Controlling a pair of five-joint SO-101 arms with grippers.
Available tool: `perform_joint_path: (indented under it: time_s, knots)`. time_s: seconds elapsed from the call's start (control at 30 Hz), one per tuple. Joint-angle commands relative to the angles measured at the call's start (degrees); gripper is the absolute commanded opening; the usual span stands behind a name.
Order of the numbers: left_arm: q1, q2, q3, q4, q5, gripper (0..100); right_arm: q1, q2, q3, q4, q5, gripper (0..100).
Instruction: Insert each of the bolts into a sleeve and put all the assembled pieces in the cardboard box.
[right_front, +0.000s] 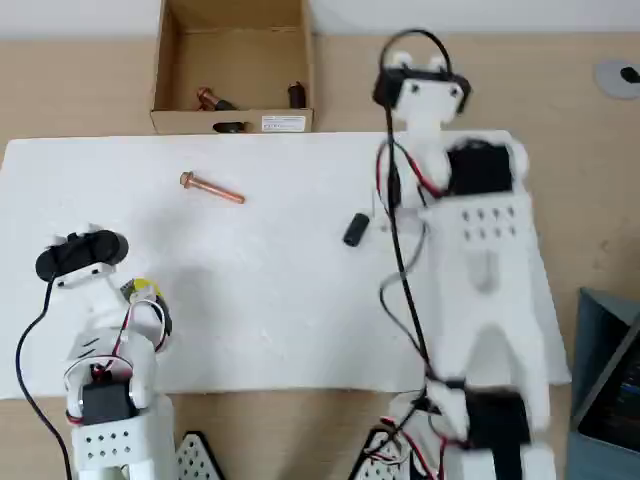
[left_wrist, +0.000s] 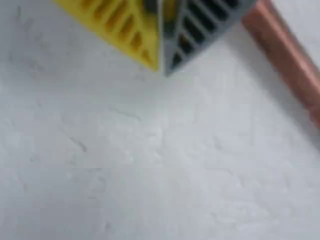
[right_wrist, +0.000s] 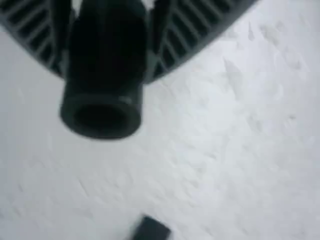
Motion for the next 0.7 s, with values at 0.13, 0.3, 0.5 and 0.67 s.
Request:
perform_joint_path:
  time_s: [0.13,0.3,0.5,0.67]
  knots:
    - [7.2,0.4,-19.0,8.6,2.3,0,6.0,-17.5,16.3,-3.2,-0.4,0.9]
    - [9.5,10.9,-27.2,9.7,4.7,0,6.1,-27.6,22.9,-5.4,-0.2,0.9]
    - [9.5,37.4,-45.8,9.8,12.6,0,6.1,-36.5,29.0,-8.4,-0.5,0.9]
    - [9.4,60.7,-65.1,14.2,19.4,0,6.2,-42.5,31.9,-8.2,-0.5,0.9]
